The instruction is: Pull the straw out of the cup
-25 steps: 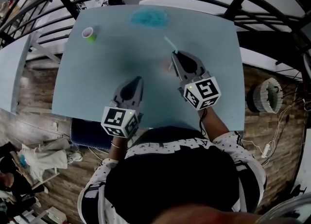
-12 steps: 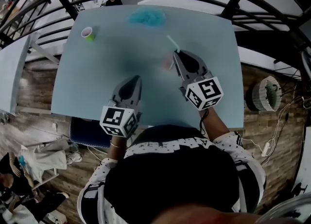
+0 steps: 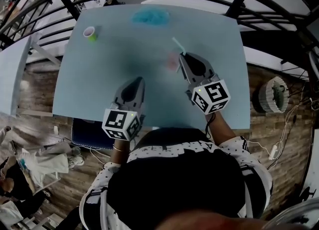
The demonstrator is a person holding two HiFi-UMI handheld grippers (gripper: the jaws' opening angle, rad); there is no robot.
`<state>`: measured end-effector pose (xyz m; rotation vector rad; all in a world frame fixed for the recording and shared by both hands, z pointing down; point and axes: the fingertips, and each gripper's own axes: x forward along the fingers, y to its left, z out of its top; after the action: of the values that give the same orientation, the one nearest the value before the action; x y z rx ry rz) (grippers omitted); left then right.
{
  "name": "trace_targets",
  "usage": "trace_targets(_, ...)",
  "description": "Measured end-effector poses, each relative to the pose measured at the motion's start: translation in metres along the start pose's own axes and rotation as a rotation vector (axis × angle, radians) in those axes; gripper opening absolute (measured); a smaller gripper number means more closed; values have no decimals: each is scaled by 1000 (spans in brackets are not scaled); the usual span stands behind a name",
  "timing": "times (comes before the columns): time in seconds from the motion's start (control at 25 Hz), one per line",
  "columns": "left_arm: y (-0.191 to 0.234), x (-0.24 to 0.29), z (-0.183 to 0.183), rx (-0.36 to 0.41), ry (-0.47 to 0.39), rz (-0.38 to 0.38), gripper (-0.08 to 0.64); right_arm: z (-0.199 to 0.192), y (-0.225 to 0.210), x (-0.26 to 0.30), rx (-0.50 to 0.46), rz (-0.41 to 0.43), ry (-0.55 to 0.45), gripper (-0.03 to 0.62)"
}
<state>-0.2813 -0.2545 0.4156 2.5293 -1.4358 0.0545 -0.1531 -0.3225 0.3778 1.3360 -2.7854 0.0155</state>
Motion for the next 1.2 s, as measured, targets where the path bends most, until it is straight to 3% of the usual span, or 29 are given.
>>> trace_targets(1.2,-8,-17,-7,-1,5,19,15,-9,15,-22,20,7,10,37)
